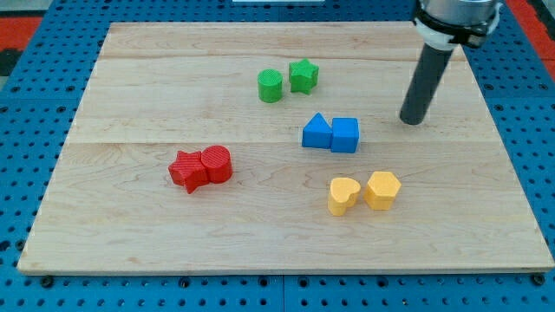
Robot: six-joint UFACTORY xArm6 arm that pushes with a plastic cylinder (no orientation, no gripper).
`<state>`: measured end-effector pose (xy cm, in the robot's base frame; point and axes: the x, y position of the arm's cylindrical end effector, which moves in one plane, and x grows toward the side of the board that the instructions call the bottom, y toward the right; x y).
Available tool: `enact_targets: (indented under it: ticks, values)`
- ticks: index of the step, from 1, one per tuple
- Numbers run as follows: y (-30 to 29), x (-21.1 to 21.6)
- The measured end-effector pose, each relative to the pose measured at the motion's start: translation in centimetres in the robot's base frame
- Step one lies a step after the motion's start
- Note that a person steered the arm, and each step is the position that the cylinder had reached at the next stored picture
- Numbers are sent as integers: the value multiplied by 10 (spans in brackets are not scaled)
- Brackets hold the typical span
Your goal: Place the green blocks diagonal to each other
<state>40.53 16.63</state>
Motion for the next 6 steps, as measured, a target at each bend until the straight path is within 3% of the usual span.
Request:
enact_targets:
  ticks: [1,2,5,6]
  values:
    - [-73,1]
    - [-103,-6]
    - [-151,-89]
    - [-183,-55]
